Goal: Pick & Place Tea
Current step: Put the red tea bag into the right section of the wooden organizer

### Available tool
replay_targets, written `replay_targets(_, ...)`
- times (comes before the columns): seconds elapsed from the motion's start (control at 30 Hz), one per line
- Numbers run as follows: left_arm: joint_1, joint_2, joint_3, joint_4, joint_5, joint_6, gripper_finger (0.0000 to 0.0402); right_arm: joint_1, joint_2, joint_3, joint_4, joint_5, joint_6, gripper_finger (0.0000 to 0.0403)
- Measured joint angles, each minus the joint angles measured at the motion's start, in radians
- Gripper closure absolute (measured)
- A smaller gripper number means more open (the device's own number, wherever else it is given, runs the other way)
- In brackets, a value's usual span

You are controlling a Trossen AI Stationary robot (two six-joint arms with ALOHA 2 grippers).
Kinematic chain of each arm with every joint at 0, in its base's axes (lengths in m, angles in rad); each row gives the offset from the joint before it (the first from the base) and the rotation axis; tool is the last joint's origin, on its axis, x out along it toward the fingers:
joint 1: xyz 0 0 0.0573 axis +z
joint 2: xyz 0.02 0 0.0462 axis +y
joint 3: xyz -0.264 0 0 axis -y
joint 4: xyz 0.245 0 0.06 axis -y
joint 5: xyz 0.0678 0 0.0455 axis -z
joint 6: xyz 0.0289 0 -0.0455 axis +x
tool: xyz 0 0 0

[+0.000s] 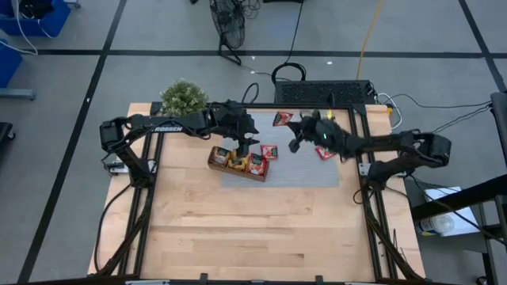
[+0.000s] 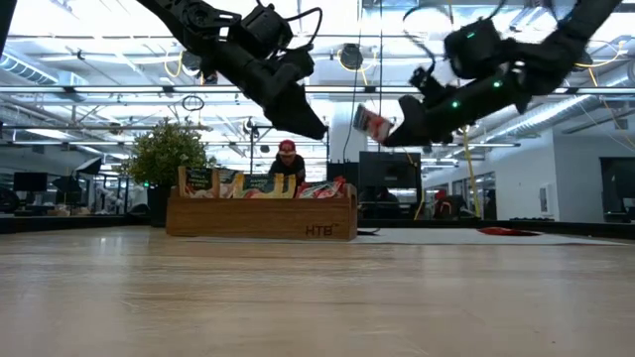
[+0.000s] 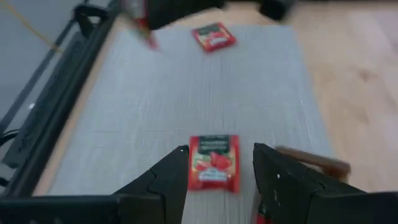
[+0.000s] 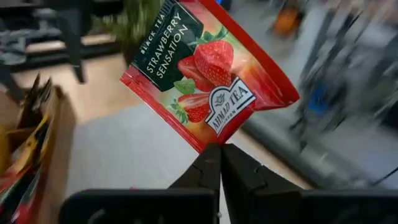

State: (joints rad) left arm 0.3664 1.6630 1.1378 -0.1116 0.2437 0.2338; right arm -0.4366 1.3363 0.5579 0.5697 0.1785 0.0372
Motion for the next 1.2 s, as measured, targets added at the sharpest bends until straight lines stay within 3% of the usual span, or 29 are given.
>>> replay_targets(0.13,0.000,0.000,0.000,0.073,-0.009,-0.102,0.0220,0.129,0.034,-0.076,0.271,0.190,-0.074,0.0403)
replay_targets(0.43,-0.030,0.000,0.000,0.208,-0.009,-0.222,0.0219,0.192,0.174,-0.085,0.429,0.292,-0.134,0.0403)
replay_targets(0.63,-0.035,0.000,0.000,0.238,-0.094,-0.238,0.0219,0.220,0.197,-0.085,0.482,0.289,-0.125,0.0403)
replay_targets(1.2,-0.035,0.000,0.000,0.254,-0.096,-0.209,0.0220,0.289,0.196,-0.084,0.534,0.278,-0.108,0.0403)
